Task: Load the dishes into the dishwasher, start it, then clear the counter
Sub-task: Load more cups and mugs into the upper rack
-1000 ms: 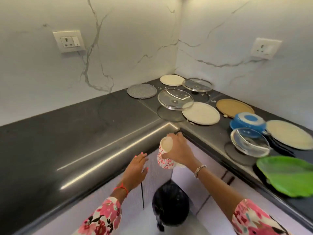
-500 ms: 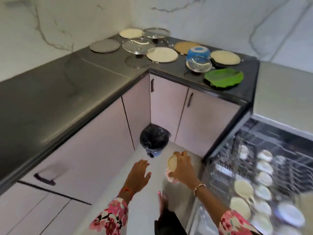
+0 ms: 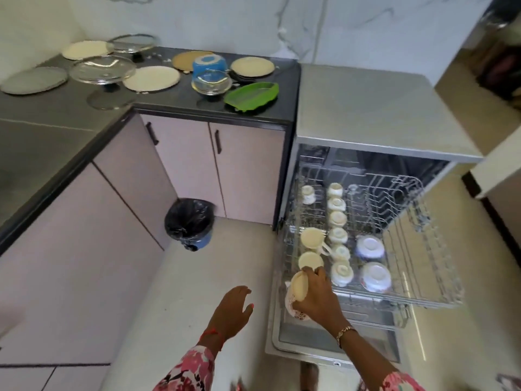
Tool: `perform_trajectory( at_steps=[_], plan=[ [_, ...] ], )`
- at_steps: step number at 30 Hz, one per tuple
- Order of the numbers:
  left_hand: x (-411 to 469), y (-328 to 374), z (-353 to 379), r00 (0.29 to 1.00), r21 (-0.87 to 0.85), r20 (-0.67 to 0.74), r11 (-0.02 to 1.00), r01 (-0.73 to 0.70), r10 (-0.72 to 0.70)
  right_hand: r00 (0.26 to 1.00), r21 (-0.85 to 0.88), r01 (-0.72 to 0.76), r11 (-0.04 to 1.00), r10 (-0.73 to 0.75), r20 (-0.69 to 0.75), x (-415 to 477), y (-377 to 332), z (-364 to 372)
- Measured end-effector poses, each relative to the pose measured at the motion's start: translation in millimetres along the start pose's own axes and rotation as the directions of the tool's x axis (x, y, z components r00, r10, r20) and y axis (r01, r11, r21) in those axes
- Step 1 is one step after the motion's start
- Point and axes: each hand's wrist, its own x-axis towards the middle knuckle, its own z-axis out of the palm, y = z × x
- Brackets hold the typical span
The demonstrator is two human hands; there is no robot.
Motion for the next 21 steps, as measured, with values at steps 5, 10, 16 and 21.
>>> perform_trajectory(
  at_steps=[5, 10, 16, 21],
  plan=[
    [58, 67, 9, 0.998, -0.097, 0.064, 0.995, 0.002, 0.005, 0.998, 0.021, -0.016, 1.000, 0.017, -0.061, 17, 57, -42],
    [114, 119, 14, 0.996, -0.155, 0.051, 0.985, 0.080, -0.073, 0.997, 0.042, 0.044, 0.998, -0.040, -0.073, 60, 100, -84],
    [162, 136, 20, 0.985, -0.184, 0.006, 0.968, 0.170, -0.172, 0.994, 0.019, 0.092, 0.996, -0.091, -0.066, 128, 121, -113],
    [203, 127, 31, 0.972, -0.159, 0.053, 0.959, 0.235, -0.229, 0.989, -0.049, 0.119, 0.992, -0.123, -0.082, 190, 117, -114]
  ],
)
